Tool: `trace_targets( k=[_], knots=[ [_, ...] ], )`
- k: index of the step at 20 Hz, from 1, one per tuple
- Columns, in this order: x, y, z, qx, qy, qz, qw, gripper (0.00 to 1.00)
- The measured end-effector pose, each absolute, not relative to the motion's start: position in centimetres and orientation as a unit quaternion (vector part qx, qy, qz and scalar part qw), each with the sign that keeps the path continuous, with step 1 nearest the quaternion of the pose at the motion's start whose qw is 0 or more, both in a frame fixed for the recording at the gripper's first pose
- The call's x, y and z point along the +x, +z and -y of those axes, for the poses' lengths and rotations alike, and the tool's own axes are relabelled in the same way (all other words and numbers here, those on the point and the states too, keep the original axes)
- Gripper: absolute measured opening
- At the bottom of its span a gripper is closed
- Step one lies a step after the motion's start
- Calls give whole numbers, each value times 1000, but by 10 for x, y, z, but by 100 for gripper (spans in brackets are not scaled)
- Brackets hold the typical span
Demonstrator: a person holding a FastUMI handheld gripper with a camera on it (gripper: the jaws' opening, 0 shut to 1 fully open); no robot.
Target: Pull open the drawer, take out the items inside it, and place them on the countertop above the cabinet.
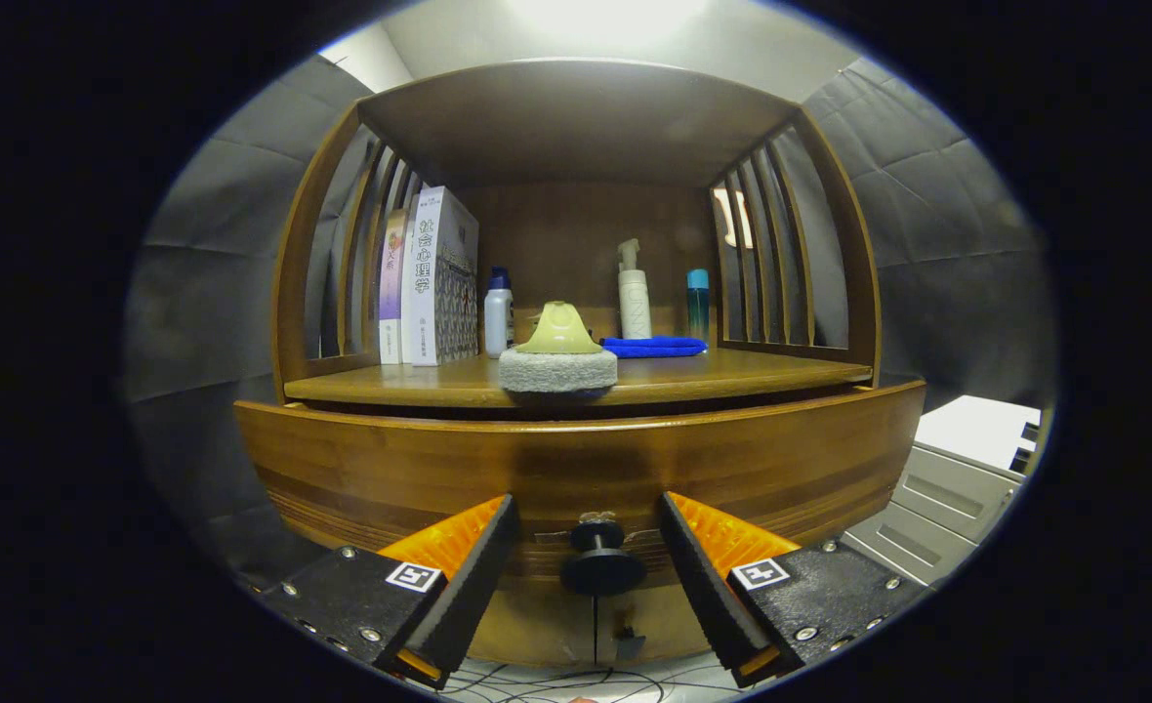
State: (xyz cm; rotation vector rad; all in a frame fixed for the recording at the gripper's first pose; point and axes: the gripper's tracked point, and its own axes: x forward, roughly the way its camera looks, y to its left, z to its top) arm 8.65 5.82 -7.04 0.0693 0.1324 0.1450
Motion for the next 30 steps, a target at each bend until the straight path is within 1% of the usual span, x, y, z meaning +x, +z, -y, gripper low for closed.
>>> trace_targets(
  k=[21, 30],
  knots=[
    [127, -70, -65, 37, 83, -74, 993, 92],
    [127, -70, -66, 43, 87, -70, 993, 92]
  ],
)
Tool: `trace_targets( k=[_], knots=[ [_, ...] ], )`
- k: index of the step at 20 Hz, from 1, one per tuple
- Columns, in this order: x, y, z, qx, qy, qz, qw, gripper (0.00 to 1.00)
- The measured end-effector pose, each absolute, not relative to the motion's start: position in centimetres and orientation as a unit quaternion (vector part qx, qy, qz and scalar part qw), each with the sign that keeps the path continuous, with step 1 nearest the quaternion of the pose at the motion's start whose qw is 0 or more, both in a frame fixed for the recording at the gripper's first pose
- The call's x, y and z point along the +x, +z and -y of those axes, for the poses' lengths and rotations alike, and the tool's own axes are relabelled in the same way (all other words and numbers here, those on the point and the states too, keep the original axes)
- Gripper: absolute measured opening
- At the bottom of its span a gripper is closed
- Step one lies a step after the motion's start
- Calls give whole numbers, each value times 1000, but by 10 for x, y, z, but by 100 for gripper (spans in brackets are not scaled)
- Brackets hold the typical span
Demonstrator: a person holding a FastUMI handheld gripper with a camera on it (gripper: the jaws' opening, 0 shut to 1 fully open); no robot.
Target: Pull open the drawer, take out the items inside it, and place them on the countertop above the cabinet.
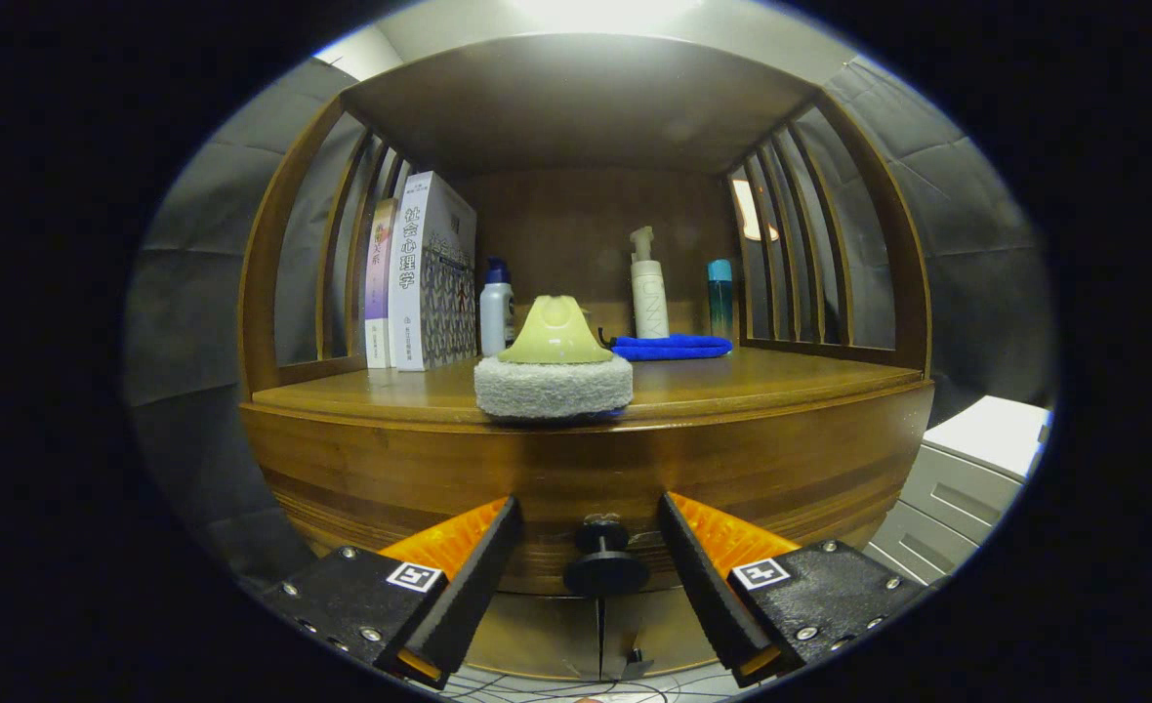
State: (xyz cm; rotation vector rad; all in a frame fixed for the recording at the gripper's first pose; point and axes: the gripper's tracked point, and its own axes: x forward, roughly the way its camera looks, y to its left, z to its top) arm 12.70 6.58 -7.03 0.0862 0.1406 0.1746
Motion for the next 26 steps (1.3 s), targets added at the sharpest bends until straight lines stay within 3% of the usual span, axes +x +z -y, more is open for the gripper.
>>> trace_targets(
  k=[4, 26],
  knots=[
    [119, -72, -61, 52, 62, -88, 993, 93],
    [-1, 47, -21, 14, 13, 2, 1000, 93]
  ],
)
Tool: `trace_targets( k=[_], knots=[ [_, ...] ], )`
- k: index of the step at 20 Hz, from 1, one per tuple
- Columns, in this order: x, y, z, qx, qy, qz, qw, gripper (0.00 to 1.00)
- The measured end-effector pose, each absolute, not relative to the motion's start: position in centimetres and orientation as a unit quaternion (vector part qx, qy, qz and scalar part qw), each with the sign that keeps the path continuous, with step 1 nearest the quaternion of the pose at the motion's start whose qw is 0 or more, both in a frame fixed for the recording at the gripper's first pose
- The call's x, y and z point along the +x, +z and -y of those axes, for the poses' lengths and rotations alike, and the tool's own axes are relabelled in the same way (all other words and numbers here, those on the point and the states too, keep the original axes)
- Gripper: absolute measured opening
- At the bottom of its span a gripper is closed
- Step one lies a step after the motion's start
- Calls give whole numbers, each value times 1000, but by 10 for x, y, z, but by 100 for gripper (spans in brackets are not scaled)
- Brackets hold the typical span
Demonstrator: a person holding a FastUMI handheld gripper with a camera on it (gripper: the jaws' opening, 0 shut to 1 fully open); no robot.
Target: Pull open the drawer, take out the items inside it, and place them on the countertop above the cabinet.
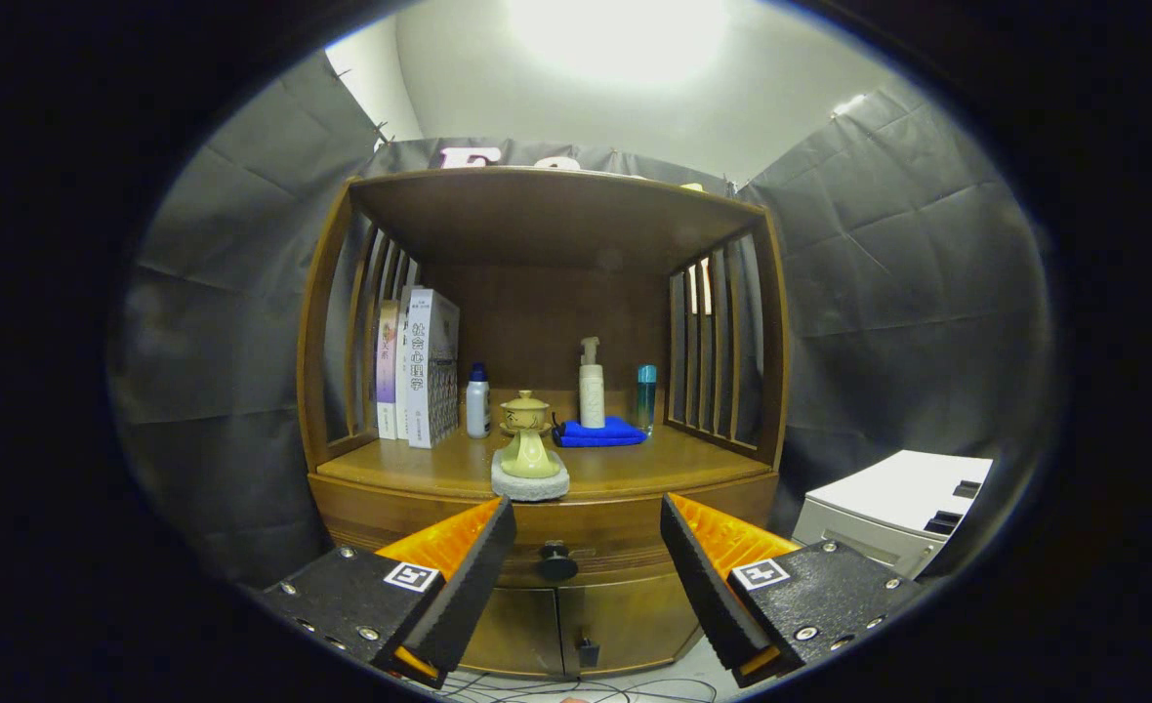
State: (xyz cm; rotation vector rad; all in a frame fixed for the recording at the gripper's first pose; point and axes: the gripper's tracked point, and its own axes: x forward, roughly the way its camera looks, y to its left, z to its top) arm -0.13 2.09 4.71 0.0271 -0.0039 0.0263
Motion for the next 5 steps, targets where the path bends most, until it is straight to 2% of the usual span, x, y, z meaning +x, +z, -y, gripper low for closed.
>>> trace_targets(
  k=[5],
  knots=[
    [-16, 44, -20, 7, 20, 4, 1000, 93]
  ],
)
